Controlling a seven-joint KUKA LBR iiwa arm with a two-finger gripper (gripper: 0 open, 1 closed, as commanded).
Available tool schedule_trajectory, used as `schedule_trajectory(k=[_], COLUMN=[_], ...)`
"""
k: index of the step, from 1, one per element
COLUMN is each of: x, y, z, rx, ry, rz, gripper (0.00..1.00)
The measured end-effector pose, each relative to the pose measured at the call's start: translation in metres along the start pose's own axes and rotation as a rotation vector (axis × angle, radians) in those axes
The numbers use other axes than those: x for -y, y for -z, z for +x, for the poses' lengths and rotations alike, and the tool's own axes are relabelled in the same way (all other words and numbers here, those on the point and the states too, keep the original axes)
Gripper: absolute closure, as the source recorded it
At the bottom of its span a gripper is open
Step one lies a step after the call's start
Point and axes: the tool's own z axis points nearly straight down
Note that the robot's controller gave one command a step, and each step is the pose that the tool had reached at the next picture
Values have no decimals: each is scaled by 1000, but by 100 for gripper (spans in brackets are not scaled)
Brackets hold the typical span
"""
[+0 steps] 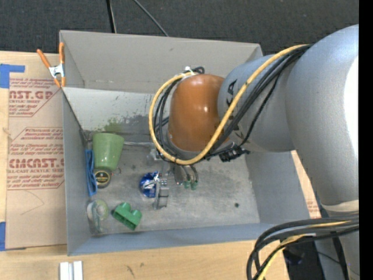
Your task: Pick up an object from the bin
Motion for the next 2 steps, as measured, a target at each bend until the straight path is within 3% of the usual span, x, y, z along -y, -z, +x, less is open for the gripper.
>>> schedule_trajectory(k=[1, 2], x=[25, 23], y=[-66, -63], z=[-29, -30], rx=[-3, 1], ry=[-111, -109], rz=[2, 0], gripper=[0, 100])
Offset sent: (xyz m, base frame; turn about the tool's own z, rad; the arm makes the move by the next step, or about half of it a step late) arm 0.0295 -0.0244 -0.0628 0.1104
